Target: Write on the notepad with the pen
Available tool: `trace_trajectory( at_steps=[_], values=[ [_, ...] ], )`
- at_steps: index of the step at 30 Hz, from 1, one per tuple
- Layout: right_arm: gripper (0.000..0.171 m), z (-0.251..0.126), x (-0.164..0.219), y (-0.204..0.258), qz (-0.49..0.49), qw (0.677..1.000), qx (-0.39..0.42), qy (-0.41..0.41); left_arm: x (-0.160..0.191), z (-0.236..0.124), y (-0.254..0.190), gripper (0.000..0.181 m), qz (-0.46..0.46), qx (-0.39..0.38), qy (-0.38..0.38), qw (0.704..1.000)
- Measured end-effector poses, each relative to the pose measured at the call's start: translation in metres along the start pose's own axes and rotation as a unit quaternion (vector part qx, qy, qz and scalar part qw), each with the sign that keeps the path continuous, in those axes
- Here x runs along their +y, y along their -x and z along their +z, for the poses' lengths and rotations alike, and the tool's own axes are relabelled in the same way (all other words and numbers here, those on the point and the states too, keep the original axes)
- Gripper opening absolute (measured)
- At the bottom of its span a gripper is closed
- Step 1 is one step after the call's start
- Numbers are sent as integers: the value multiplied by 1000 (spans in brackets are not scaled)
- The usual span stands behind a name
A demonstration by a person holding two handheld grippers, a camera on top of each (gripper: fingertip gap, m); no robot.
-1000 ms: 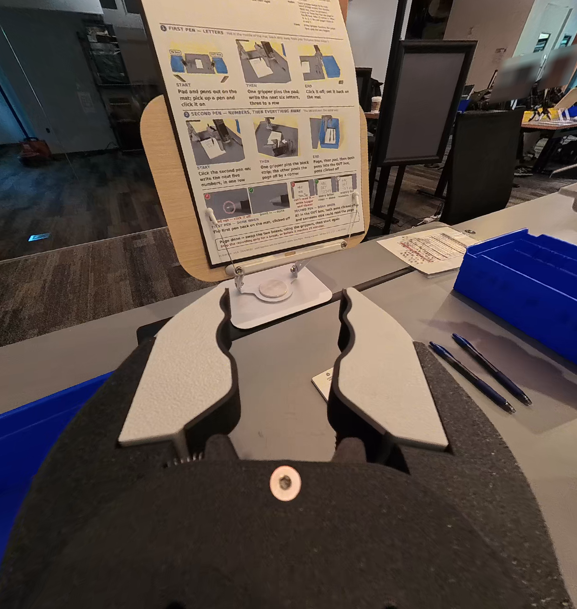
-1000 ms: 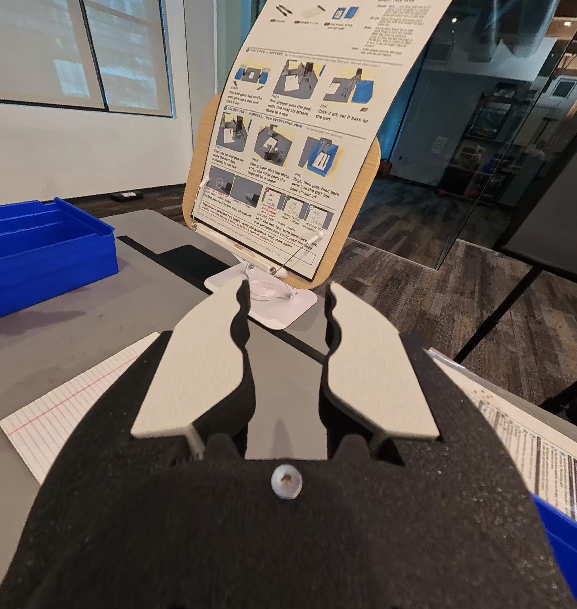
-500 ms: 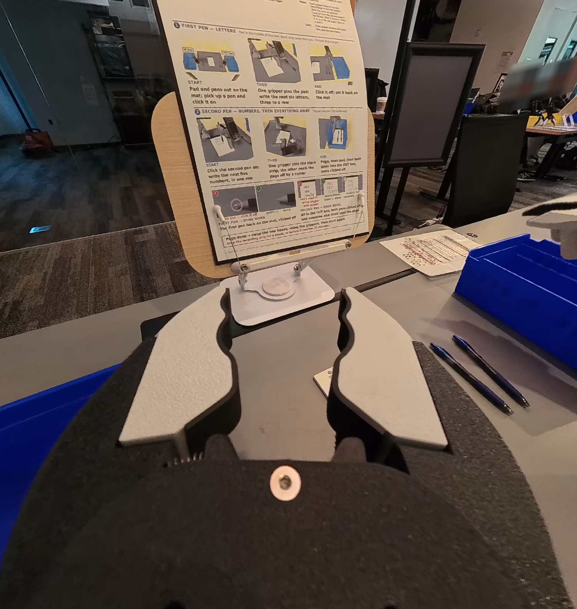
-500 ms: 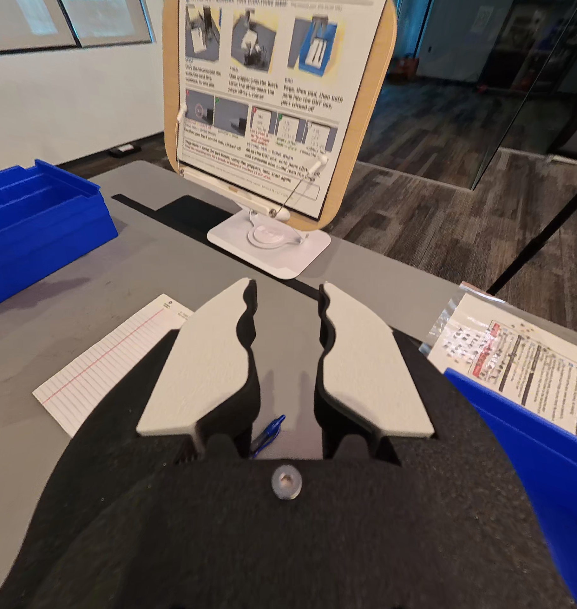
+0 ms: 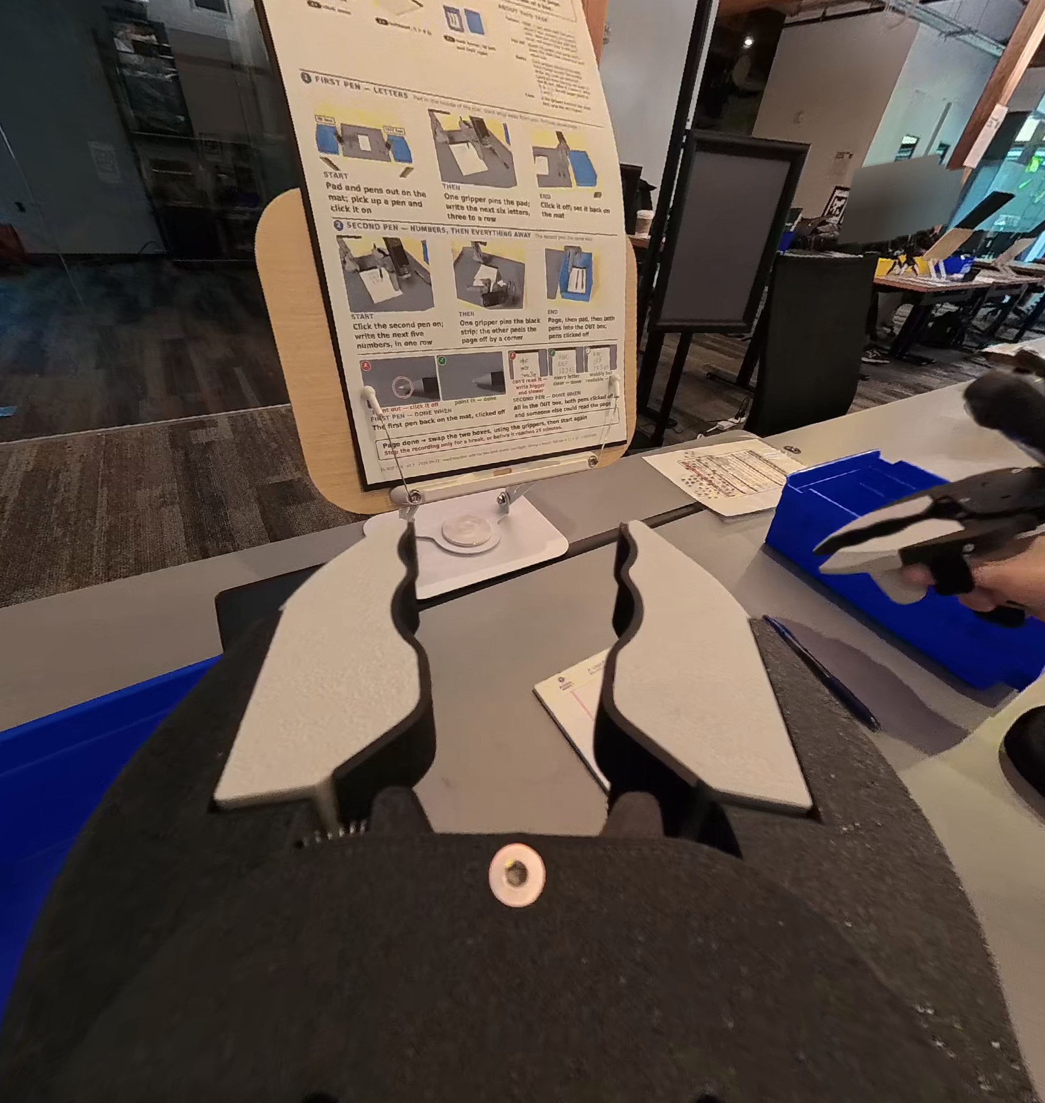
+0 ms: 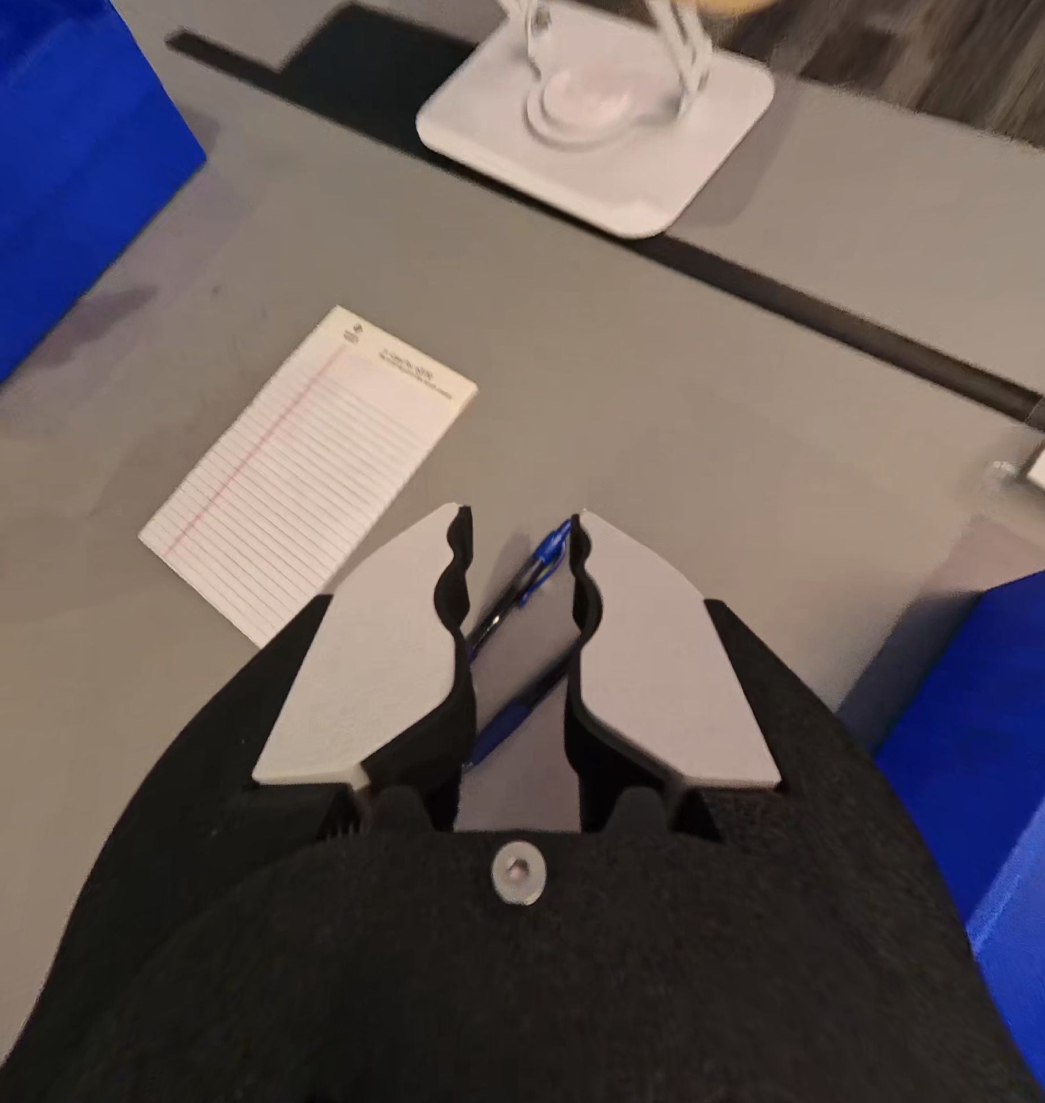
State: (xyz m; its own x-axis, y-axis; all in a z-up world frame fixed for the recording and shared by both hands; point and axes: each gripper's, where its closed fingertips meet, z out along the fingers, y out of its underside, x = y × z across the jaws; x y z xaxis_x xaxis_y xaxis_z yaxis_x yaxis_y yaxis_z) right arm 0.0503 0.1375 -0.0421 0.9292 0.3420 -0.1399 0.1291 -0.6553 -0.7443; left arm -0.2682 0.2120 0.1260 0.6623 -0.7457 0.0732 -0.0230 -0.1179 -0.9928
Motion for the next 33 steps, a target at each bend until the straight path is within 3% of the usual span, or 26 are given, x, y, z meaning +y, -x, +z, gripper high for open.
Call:
trace_trajectory(
  at_steps=[15,28,33],
  values=[
    [31,53,69,0,46,980,33,192,1,-1,-29,64,9,47,16,999],
    [35,63,88,7,67,963,55,257,3,-1,-38,64,12,64,24,998],
    [33,66,98,1,45,953,100,282,4,0,-41,64,15,66,26,997]
  ],
)
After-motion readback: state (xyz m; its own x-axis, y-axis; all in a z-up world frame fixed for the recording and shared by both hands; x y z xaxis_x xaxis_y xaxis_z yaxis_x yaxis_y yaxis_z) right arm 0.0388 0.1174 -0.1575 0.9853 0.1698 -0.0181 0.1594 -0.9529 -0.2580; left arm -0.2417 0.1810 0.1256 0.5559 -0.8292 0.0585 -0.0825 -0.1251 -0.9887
